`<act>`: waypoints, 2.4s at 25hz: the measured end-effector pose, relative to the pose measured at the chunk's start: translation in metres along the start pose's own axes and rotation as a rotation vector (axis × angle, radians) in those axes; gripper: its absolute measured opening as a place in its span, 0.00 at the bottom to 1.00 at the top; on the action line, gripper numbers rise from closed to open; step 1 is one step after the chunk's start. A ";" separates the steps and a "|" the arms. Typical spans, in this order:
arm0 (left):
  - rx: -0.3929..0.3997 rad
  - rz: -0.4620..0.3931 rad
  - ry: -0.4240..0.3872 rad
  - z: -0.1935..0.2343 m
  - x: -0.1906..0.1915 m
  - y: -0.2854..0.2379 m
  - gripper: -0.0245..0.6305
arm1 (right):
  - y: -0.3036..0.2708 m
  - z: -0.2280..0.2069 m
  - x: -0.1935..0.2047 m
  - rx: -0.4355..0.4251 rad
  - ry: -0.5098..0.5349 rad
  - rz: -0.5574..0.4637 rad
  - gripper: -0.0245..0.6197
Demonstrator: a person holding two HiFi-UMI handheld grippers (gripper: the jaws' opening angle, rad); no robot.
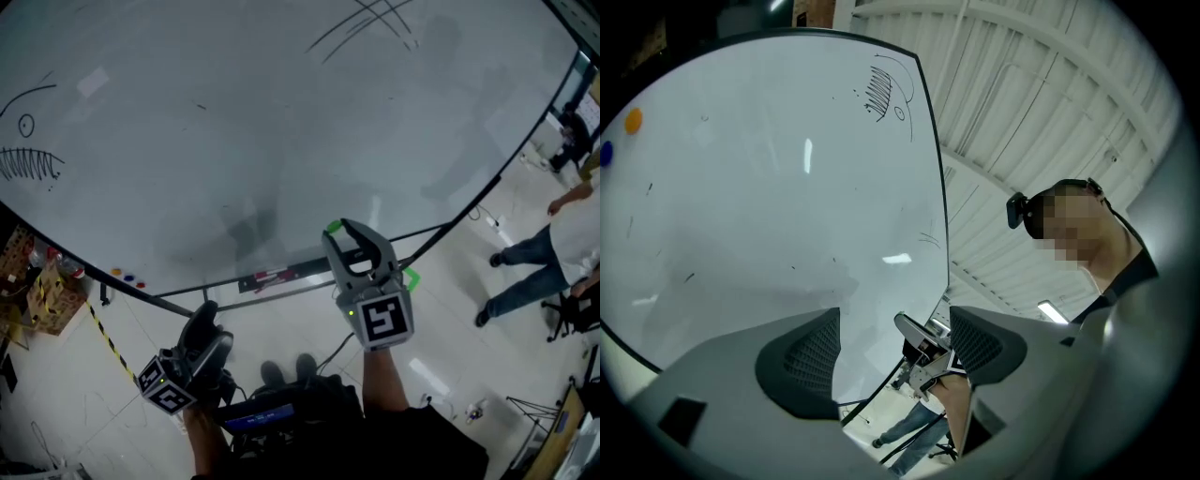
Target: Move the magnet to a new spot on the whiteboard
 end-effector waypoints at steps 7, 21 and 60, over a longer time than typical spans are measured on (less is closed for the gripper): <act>-0.088 -0.078 -0.026 -0.014 0.006 0.020 0.59 | -0.007 0.006 0.003 -0.087 -0.015 -0.019 0.27; -0.152 -0.187 -0.085 -0.015 -0.005 0.089 0.59 | -0.033 0.067 -0.011 -0.212 0.032 -0.038 0.27; -0.151 -0.256 -0.049 0.032 -0.135 0.353 0.59 | -0.110 0.355 -0.085 -0.206 0.127 0.031 0.27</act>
Point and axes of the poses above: the fingertips, and each gripper's own axes: y backward along the fingers, z to its left, x out of its underside, the point moved 8 cm from there along y, backward along the fingers, and after that the axes turned 2 degrees about z, right-handed, at the moved point
